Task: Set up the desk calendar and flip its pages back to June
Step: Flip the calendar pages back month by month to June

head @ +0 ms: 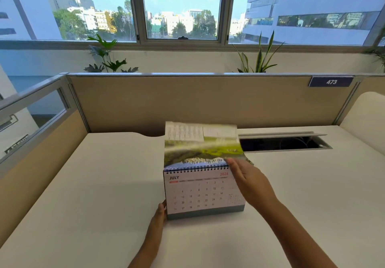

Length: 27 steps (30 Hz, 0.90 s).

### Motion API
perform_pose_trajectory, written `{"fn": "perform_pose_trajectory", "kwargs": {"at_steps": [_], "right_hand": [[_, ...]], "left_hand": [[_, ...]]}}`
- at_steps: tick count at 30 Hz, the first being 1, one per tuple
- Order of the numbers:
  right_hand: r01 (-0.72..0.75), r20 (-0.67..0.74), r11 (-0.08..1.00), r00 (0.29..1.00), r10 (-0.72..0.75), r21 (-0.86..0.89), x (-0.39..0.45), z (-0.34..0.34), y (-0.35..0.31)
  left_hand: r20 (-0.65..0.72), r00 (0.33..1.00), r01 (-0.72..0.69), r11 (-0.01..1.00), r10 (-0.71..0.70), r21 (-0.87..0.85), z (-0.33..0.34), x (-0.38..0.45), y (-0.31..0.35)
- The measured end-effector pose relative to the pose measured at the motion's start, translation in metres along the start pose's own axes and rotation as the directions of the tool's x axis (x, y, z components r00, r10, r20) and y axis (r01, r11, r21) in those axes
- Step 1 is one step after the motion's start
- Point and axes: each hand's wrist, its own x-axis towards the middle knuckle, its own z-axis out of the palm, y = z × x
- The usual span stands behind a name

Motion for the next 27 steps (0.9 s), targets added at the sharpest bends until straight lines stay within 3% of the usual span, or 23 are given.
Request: {"fn": "perform_pose_trajectory", "kwargs": {"at_steps": [3, 5, 7, 9, 12, 15, 27], "right_hand": [[0.025, -0.001, 0.994, 1.0, -0.025, 0.102, -0.003, 0.007, 0.013], [0.005, -0.109, 0.978, 0.994, 0.019, 0.209, -0.008, 0.009, 0.022], [-0.058, -0.259, 0.962, 0.957, 0.129, 0.267, -0.016, 0.011, 0.031], [-0.179, -0.314, 0.926, 0.905, 0.287, 0.331, -0.025, 0.014, 0.042], [-0.398, -0.092, 0.826, 0.879, 0.468, 0.398, -0.036, 0.024, 0.058], [-0.44, 0.101, 0.79, 0.892, 0.441, 0.426, -0.046, 0.035, 0.059], [-0.425, 0.087, 0.764, 0.893, 0.442, 0.486, -0.061, 0.037, 0.045]], "left_hand": [[0.034, 0.999, -0.035, 0.999, 0.037, -0.036, 0.0, -0.004, 0.003], [0.028, 0.998, -0.059, 0.997, 0.06, -0.049, 0.0, -0.007, 0.003], [0.026, 0.998, -0.063, 0.997, 0.064, -0.049, 0.0, -0.009, 0.002], [0.021, 0.998, -0.063, 0.997, 0.064, -0.033, -0.001, -0.008, 0.001], [0.026, 0.996, -0.081, 0.996, 0.082, -0.022, -0.001, -0.011, 0.003], [0.021, 0.996, -0.086, 0.996, 0.086, -0.016, -0.001, -0.009, 0.001], [0.016, 0.998, -0.067, 0.998, 0.067, 0.013, -0.002, -0.003, -0.006]]}}
